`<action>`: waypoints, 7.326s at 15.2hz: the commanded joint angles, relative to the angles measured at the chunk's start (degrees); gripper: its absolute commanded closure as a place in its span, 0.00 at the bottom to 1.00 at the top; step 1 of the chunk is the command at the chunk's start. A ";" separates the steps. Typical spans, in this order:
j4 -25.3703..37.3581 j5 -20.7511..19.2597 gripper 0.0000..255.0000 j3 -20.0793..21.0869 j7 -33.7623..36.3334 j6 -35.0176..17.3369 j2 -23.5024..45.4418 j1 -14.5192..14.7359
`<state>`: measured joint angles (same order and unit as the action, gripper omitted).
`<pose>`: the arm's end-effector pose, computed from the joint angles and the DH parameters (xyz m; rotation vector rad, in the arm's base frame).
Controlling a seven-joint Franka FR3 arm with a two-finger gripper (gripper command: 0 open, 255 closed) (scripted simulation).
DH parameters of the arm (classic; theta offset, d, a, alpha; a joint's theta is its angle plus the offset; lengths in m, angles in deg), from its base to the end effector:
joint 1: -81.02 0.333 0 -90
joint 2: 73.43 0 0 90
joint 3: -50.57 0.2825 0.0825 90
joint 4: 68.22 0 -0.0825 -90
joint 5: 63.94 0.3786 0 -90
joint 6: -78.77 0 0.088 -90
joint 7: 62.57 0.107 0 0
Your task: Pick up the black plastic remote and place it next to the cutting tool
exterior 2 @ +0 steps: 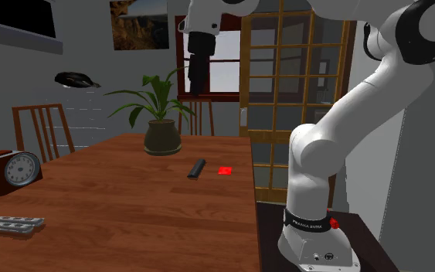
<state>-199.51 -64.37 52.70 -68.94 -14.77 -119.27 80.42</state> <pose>0.3278 0.0116 0.6075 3.0869 0.1985 0.2154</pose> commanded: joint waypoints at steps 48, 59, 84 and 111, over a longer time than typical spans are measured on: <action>-16.42 -14.42 1.00 -58.76 -100.47 -49.35 31.90 29.19; -14.95 -17.43 1.00 -55.68 -97.98 -44.25 27.67 26.72; -4.16 -9.86 1.00 -42.76 -84.05 -35.33 31.81 34.98; 33.20 13.12 1.00 -31.76 -74.92 -29.24 69.24 43.76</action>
<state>-166.13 -51.43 20.82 -143.88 -43.52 -50.33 124.16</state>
